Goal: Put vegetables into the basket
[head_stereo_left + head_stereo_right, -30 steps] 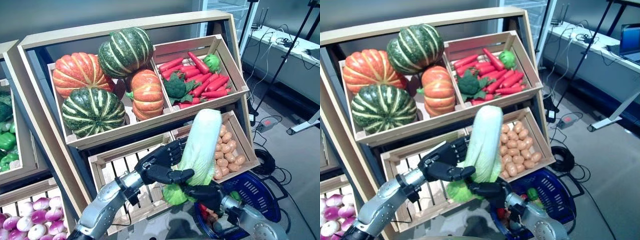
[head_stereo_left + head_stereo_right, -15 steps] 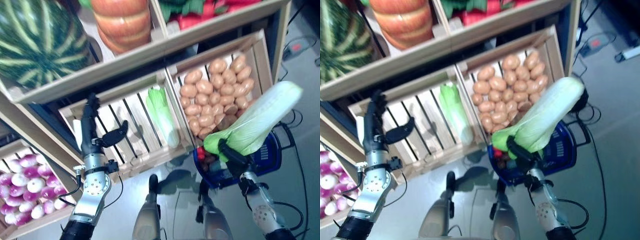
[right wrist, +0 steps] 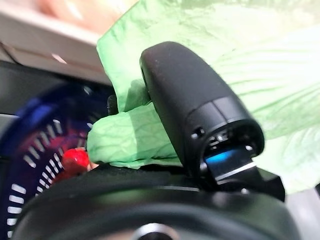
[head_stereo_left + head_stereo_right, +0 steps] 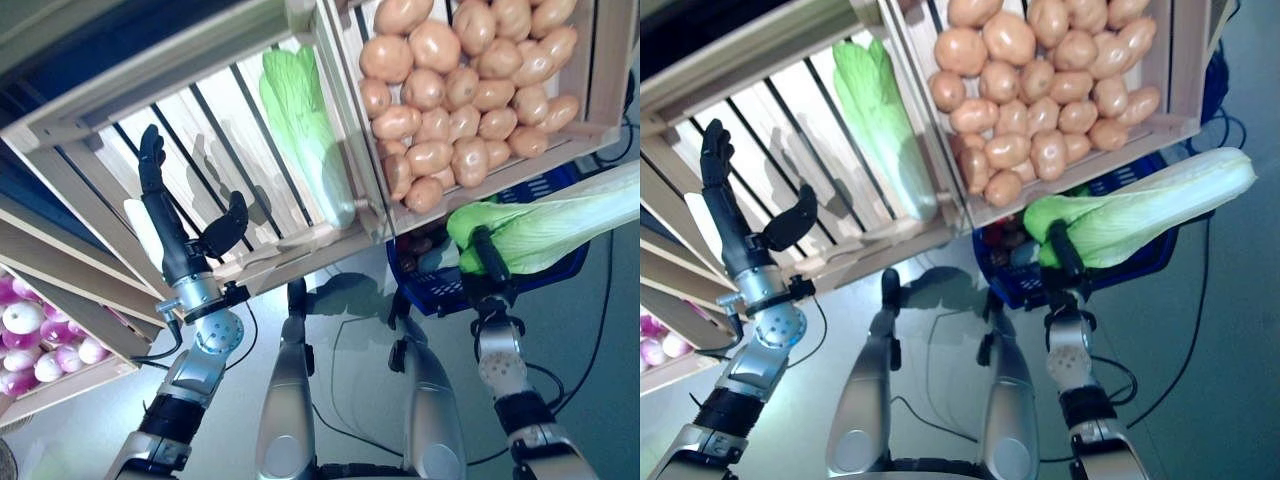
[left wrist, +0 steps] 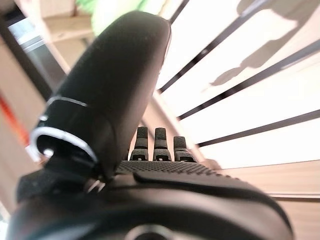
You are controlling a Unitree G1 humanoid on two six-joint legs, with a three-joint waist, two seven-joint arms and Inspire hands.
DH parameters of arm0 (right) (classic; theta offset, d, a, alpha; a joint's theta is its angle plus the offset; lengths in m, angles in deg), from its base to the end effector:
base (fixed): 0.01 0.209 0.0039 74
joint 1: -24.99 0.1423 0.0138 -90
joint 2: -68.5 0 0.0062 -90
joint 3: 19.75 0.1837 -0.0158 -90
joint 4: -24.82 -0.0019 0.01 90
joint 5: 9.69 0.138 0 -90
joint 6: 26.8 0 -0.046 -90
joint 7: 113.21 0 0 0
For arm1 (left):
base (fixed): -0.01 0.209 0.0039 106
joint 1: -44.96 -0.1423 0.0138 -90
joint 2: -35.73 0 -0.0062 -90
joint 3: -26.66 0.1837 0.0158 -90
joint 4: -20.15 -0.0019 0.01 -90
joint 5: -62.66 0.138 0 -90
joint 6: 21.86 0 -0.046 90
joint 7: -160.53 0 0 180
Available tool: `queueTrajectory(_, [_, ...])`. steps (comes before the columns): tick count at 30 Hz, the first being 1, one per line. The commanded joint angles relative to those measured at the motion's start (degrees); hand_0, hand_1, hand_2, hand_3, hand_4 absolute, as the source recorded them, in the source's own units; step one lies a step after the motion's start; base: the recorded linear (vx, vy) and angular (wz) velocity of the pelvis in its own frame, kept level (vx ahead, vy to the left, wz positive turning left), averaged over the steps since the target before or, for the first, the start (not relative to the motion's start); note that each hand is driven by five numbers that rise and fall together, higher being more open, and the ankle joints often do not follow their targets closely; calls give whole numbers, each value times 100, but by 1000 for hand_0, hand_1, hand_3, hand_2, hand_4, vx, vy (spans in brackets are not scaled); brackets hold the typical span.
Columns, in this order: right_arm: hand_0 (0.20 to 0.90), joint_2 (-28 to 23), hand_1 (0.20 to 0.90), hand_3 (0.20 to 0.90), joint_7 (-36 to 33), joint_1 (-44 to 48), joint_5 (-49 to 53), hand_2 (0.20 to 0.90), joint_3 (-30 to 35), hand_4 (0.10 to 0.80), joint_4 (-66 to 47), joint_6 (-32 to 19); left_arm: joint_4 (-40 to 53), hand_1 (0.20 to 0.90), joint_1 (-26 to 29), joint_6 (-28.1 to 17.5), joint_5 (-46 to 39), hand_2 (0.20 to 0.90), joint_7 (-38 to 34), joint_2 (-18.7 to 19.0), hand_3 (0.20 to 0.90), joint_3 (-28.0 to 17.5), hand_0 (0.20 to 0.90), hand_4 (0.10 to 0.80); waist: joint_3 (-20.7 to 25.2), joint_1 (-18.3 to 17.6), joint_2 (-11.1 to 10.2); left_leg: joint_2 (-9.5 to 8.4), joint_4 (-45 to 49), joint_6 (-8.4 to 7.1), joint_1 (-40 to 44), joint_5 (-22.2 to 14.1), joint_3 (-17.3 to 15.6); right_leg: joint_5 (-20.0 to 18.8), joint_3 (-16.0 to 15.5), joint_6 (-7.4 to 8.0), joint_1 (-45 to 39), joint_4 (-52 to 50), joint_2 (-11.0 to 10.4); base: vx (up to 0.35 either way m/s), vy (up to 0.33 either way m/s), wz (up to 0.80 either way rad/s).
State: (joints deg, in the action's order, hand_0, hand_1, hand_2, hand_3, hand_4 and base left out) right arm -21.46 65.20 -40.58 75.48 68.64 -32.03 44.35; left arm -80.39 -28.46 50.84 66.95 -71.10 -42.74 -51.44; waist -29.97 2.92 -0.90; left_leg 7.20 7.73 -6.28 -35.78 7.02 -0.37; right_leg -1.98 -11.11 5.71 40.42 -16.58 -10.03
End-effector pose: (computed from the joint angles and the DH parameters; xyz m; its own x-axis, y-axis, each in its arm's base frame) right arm 0.2785 -0.2118 0.0520 0.9432 -0.3283 -0.0519 0.1749 0.3573 0.9175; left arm 0.2528 0.1920 0.0920 0.6680 0.4336 0.6047 -0.6279 0.7646 0.1453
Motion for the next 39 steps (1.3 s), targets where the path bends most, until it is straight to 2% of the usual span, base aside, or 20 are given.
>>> queueTrajectory(1, [300, -400, 300, 300, -15, 365, 288, 300, 410, 400, -233, -403, 543, 900, 400, -607, 345, 900, -440, 133, 900, -108, 900, 800, 18, 159, 128, -655, 524, 247, -669, -90, 98, -200, -90, -203, -126, 240, 233, -37, -13, 4])
queueTrajectory(11, [300, -483, 300, 300, -33, 1074, 859, 300, 596, 400, 379, -365, 429, 900, 875, -512, 397, 900, -447, 45, 900, 160, 900, 800, 18, 223, 264, -800, 692, 307, -1017, -118, 168, -273, -32, -166, 282, 117, 171, -18, -9, 6])
queueTrajectory(14, [300, -649, 300, 300, -326, 1468, 433, 300, 487, 400, 767, 117, 357, 900, 1032, -554, 443, 900, -528, 32, 900, 252, 900, 800, 18, 253, 384, -860, 677, 307, -1083, -96, 176, -344, -45, -134, 368, 175, 126, -14, 37, 2])
queueTrajectory(17, [300, -743, 300, 300, -498, 1640, 378, 300, 433, 400, 1034, 288, 331, 900, 1111, -501, 398, 900, -529, 34, 900, 266, 900, 800, 18, 268, 423, -871, 671, 297, -1115, -83, 176, -353, -53, -127, 411, 177, 113, 0, 5, 2])
queueTrajectory(21, [300, -809, 300, 300, -871, 1802, 640, 300, 470, 400, 1402, 450, 312, 900, 1165, -407, 376, 900, -424, 98, 900, 306, 900, 800, 18, 294, 451, -859, 585, 304, -1130, -48, 168, -368, -61, -139, 467, 169, 145, 1, -16, 1])
queueTrajectory(27, [300, -851, 300, 300, -1465, 1946, 1120, 300, 610, 400, 1824, 540, 270, 900, 1169, -526, 463, 900, -684, 215, 900, 305, 900, 800, 18, 319, 507, -880, 554, 314, -1098, -59, 166, -373, -70, -146, 470, 162, 180, 0, 0, 0])
queueTrajectory(33, [300, -974, 300, 300, -2133, 2132, 1668, 300, 645, 400, 2098, 1060, 254, 900, 1330, -472, 383, 900, -558, 313, 900, 302, 900, 800, 18, 332, 562, -920, 533, 339, -1099, 11, 156, -454, -103, -137, 471, 196, 156, 0, 0, 0])
queueTrajectory(39, [300, -1022, 300, 300, -2550, 2064, 2119, 300, 670, 400, 2036, 917, 363, 900, 1239, -482, 799, 900, -649, 439, 900, 229, 900, 800, 18, 317, 580, -918, 497, 352, -993, -44, 128, -423, -58, -131, 400, 210, 200, 0, 0, 0])
